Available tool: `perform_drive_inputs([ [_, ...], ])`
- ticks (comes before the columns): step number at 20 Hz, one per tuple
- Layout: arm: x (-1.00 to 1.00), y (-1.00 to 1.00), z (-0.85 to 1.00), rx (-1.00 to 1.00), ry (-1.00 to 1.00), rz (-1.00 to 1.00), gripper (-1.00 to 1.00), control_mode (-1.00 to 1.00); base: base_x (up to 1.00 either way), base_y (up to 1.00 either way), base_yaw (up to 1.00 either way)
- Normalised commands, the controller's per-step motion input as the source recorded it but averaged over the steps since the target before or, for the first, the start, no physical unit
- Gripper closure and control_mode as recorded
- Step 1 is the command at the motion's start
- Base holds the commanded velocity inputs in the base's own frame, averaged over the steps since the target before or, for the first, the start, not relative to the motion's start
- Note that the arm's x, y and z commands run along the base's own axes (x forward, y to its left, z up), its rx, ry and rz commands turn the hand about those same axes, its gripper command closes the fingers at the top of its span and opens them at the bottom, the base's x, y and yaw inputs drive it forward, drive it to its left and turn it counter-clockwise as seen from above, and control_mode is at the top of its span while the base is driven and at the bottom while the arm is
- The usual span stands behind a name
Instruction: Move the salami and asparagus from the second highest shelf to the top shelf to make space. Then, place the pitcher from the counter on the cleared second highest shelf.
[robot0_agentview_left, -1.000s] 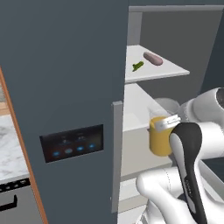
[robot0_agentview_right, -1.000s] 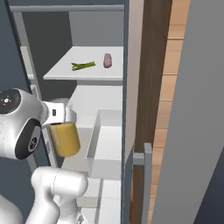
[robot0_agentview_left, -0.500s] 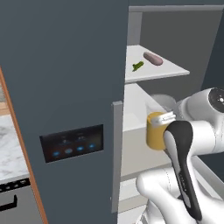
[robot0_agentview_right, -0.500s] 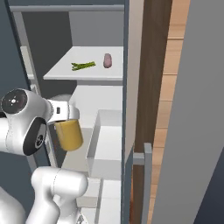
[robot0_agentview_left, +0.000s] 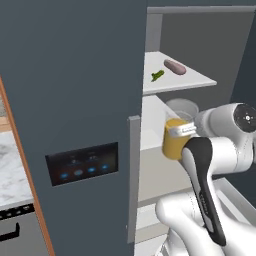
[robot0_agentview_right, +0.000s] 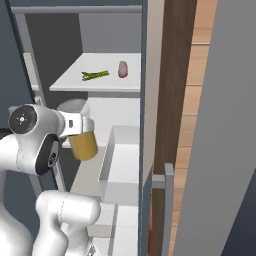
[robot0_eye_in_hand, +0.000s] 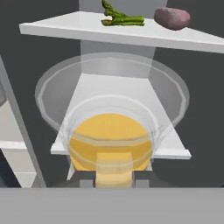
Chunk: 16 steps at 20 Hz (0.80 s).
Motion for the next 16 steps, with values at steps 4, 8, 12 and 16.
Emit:
perform_drive_inputs([
  [4, 0.36, 0.0, -0.12, 0.04, -0.06, -0.01, 1.0, -1.0, 0.0, 0.0, 0.0],
  [8, 0.33, 0.0, -0.22, 0.01, -0.03, 0.0, 1.0, -1.0, 0.0, 0.0, 0.0],
  [12, 0.32, 0.0, -0.31, 0.0, -0.01, 0.0, 1.0, -1.0, 0.0, 0.0, 0.0],
  [16, 0.34, 0.0, -0.28, 0.0, -0.01, -0.01, 1.0, -1.0, 0.0, 0.0, 0.0],
])
